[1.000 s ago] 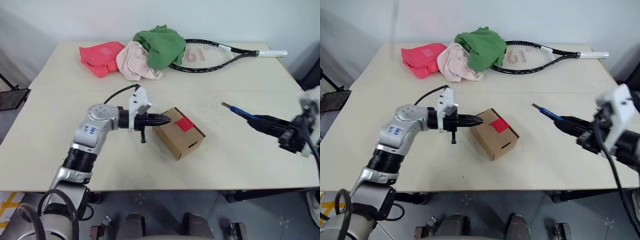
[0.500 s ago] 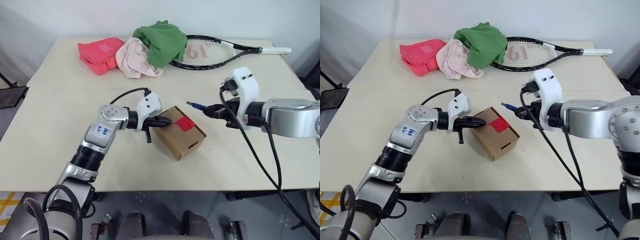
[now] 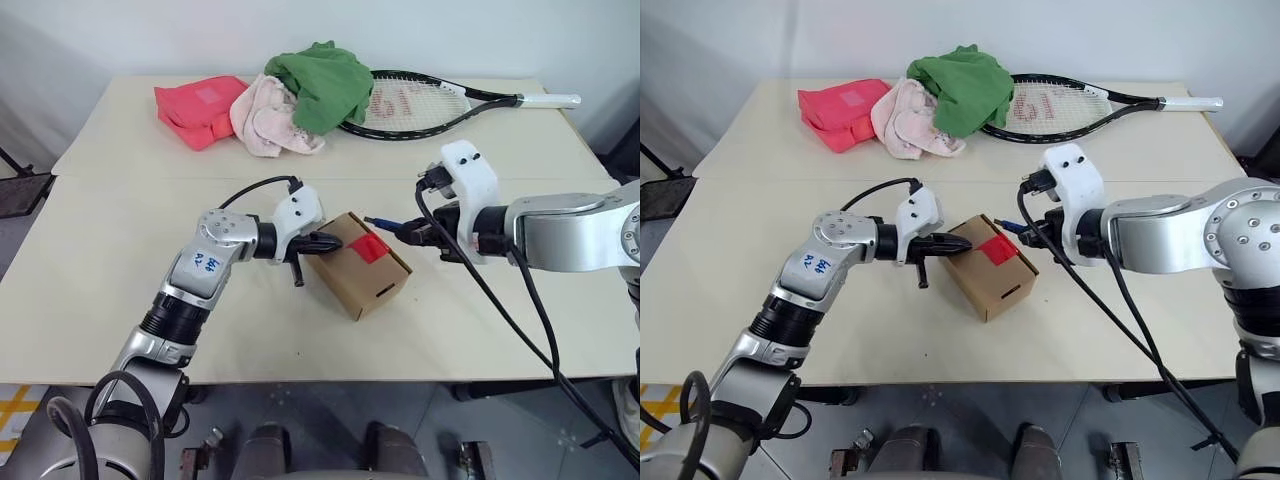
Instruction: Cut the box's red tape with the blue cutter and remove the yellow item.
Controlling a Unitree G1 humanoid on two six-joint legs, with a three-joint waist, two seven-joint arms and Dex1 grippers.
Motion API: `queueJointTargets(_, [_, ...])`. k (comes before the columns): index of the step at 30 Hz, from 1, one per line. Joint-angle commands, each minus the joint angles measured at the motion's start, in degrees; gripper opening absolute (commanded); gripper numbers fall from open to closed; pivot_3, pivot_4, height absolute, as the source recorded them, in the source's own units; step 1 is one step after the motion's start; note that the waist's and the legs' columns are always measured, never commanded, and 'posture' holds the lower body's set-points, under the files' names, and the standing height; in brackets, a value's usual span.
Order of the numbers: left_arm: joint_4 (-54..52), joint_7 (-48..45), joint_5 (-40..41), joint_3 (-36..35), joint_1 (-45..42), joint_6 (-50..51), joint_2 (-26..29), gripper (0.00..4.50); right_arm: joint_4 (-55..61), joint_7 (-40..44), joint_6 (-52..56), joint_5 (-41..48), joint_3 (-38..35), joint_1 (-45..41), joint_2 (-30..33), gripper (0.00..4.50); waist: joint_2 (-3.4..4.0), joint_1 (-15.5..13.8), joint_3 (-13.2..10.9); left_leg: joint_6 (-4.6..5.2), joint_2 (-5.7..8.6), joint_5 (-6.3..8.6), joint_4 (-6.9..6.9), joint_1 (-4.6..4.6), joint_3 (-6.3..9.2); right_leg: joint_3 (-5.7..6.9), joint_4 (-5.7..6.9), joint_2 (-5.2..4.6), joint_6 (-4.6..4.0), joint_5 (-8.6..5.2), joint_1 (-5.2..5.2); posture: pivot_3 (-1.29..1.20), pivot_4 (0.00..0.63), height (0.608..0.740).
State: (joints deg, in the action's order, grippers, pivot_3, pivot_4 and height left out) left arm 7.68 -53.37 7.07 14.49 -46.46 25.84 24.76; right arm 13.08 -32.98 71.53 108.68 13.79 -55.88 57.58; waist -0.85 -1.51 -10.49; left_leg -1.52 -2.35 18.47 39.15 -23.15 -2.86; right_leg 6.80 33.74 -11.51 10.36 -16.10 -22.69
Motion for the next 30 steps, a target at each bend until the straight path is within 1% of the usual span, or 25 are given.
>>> queueJointTargets(1, [-1.1,-0.3,-0.4,1.1,1.1,0.8,-0.2,0.0,0.3,0.4,0.3,1.3,0.0,-1.6,1.3,0.1,0.0,0.0,0.0,0.0,0.0,0.0,0.0,0.0,0.0,0.0,0.0,0.0,0.0,0.0,0.0,0.0,0.15,0.74])
queueJointTargets(9, [-2.1,-0.1,-0.5,1.1,1.6,1.6,-0.1,0.0,-0.6,1.3,0.6,0.3,0.5,-1.2,1.8,0.1,0.0,0.0,0.0,0.0,0.0,0.0,0.0,0.0,0.0,0.0,0.0,0.0,0.0,0.0,0.0,0.0,0.15,0.74])
queueJointTargets(17, [-2.8,0.0,-0.8,1.2,2.0,2.0,0.1,0.0,-0.8,0.3,-0.1,2.5,1.6,-0.4,1.6,0.1,0.0,0.0,0.0,0.0,0.0,0.0,0.0,0.0,0.0,0.0,0.0,0.0,0.0,0.0,0.0,0.0,0.15,0.74])
queueJointTargets(22, [-3.2,0.0,-0.9,1.2,2.3,2.2,0.2,0.0,-2.0,1.7,-1.2,0.6,-0.6,-1.4,0.8,0.1,0.0,0.0,0.0,0.0,0.0,0.0,0.0,0.0,-0.01,0.0,0.0,0.0,0.0,0.0,0.0,0.0,0.15,0.74])
queueJointTargets(24, [-3.2,0.0,-0.9,1.2,2.4,2.2,0.2,0.0,-2.2,2.8,-1.7,1.4,-1.2,-2.2,0.2,0.1,0.0,0.0,0.0,0.0,0.0,0.0,0.01,0.01,-0.01,0.0,0.0,0.0,0.0,0.0,0.0,0.0,0.15,0.74])
queueJointTargets(30, [-2.9,-0.1,-1.0,1.3,2.0,1.9,0.0,0.0,-3.0,3.9,-1.7,0.6,-1.4,-3.3,-0.1,0.1,0.0,0.0,0.0,0.0,-0.01,0.0,0.03,0.01,-0.01,0.0,0.01,0.0,0.0,0.0,0.0,0.0,0.15,0.74])
